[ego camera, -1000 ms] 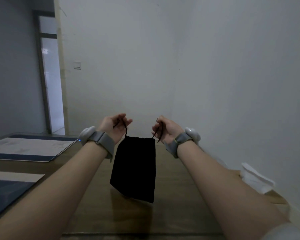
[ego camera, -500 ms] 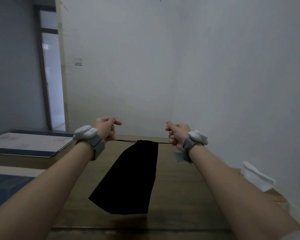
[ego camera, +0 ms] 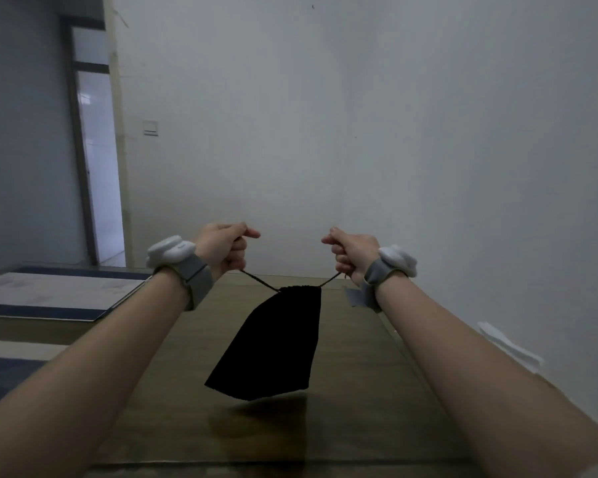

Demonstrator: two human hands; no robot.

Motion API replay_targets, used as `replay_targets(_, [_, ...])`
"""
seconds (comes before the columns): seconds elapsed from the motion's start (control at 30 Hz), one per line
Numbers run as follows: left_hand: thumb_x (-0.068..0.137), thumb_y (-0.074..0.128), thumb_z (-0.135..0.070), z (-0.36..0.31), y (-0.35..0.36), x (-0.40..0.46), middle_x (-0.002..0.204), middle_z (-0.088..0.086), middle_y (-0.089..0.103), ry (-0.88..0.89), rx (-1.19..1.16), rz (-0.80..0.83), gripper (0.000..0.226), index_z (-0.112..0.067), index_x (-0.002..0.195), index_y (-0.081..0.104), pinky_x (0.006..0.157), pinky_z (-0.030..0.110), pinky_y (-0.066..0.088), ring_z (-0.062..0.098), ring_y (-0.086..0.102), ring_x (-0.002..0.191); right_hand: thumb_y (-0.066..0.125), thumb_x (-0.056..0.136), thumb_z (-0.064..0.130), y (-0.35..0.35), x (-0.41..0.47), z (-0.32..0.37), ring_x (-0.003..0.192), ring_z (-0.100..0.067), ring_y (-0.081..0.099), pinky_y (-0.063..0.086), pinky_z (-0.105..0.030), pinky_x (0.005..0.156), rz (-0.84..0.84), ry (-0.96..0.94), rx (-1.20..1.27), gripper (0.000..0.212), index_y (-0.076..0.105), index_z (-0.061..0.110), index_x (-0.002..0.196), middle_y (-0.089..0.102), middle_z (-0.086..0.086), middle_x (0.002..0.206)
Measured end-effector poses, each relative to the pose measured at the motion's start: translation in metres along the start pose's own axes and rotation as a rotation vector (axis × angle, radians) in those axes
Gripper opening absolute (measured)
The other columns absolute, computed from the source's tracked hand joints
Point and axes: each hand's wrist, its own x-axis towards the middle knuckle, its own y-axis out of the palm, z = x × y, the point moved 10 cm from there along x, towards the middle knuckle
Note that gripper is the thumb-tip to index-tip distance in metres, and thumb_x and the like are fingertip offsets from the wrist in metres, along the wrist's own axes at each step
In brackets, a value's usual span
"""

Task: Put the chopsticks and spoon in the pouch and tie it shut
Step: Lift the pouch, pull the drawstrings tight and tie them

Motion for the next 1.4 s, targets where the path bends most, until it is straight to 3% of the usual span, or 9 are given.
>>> replay_targets(0.13, [0.098, 0.039, -0.018, -0.022, 0.040, -0.010, 0.054, -0.001, 0.040, -0.016, -0.017, 0.146, 0.025, -0.002, 0.093, 0.058, 0.045, 0.021, 0.040, 0.009, 0.040, 0.043, 0.059, 0.090, 0.012, 0.049, -0.015, 0.004, 0.033, 0.001, 0.035, 0.026, -0.012, 0.035, 0.289, 0.045, -0.055, 0.034, 0.057, -0.008, 0.118, 0.041, 0.001, 0.068])
replay_targets(0.27, [0.093, 0.051, -0.020, -0.040, 0.072, -0.013, 0.071, 0.004, 0.052, 0.043, 0.051, 0.230, 0.025, -0.001, 0.109, 0.051, 0.063, 0.024, 0.051, 0.017, 0.056, 0.066, 0.064, 0.085, 0.006, 0.091, -0.035, -0.007, 0.040, -0.001, 0.034, 0.025, -0.014, 0.038, 0.537, 0.026, -0.336, 0.014, 0.063, 0.001, 0.098, 0.044, 0.000, 0.070])
replay_targets(0.4, [0.091, 0.053, -0.031, -0.040, 0.075, -0.009, 0.090, 0.007, 0.067, 0.017, 0.132, 0.209, 0.038, -0.003, 0.117, 0.052, 0.076, 0.031, 0.053, 0.019, 0.066, 0.086, 0.054, 0.094, 0.018, 0.102, -0.042, -0.008, 0.036, -0.002, 0.025, 0.017, -0.014, 0.035, 0.579, 0.023, -0.333, 0.022, 0.068, 0.002, 0.087, 0.035, 0.011, 0.046])
replay_targets(0.53, [0.094, 0.044, -0.033, -0.031, 0.076, -0.012, 0.112, 0.005, 0.065, -0.036, 0.151, 0.316, 0.038, -0.020, 0.129, 0.048, 0.077, 0.033, 0.050, 0.021, 0.060, 0.105, 0.037, 0.100, 0.030, 0.101, -0.046, -0.004, 0.036, -0.003, 0.026, 0.018, -0.014, 0.035, 0.574, 0.080, -0.272, 0.039, 0.063, 0.010, 0.078, 0.033, 0.006, 0.053])
replay_targets(0.77, [0.084, 0.058, 0.005, -0.011, 0.052, -0.017, 0.100, 0.009, 0.067, -0.013, 0.257, 0.392, 0.055, -0.023, 0.130, 0.052, 0.076, 0.030, 0.057, 0.013, 0.065, 0.077, 0.026, 0.097, 0.026, 0.090, -0.043, -0.001, 0.031, -0.005, 0.029, 0.021, -0.013, 0.037, 0.521, 0.187, -0.181, 0.037, 0.050, 0.013, 0.072, 0.041, 0.006, 0.044])
replay_targets(0.87, [0.076, 0.071, -0.002, -0.021, 0.041, -0.008, 0.079, 0.007, 0.071, 0.116, 0.414, 0.234, 0.033, -0.005, 0.108, 0.068, 0.057, 0.019, 0.057, 0.008, 0.069, 0.060, 0.027, 0.096, 0.024, 0.087, -0.041, 0.000, 0.031, -0.006, 0.030, 0.020, -0.014, 0.038, 0.487, 0.178, -0.176, 0.035, 0.050, 0.013, 0.073, 0.039, 0.002, 0.051])
replay_targets(1.03, [0.056, 0.084, -0.032, -0.032, 0.023, 0.002, 0.053, -0.005, 0.072, 0.220, 0.643, 0.030, 0.013, -0.024, 0.057, 0.074, 0.061, 0.020, 0.058, 0.009, 0.069, 0.055, 0.025, 0.099, 0.023, 0.081, -0.039, 0.002, 0.034, -0.007, 0.038, 0.027, -0.018, 0.040, 0.453, 0.161, -0.166, 0.033, 0.049, 0.012, 0.079, 0.044, -0.006, 0.065])
replay_targets(1.17, [0.071, 0.077, -0.013, -0.030, 0.016, 0.002, 0.053, 0.003, 0.070, 0.186, 0.383, -0.064, 0.010, -0.006, 0.073, 0.070, 0.058, 0.020, 0.059, 0.010, 0.068, 0.049, 0.028, 0.101, 0.026, 0.073, -0.035, 0.003, 0.048, -0.012, 0.046, 0.037, -0.022, 0.050, 0.398, 0.143, -0.184, 0.039, 0.059, 0.012, 0.084, 0.056, -0.010, 0.070])
replay_targets(1.4, [0.078, 0.066, 0.001, -0.015, 0.039, -0.016, 0.057, 0.003, 0.070, 0.053, 0.162, 0.158, 0.006, -0.002, 0.079, 0.062, 0.046, 0.016, 0.053, 0.009, 0.067, 0.049, 0.031, 0.102, 0.027, 0.066, -0.032, 0.003, 0.055, -0.012, 0.048, 0.039, -0.017, 0.046, 0.357, 0.153, -0.140, 0.039, 0.061, 0.012, 0.083, 0.062, -0.011, 0.078])
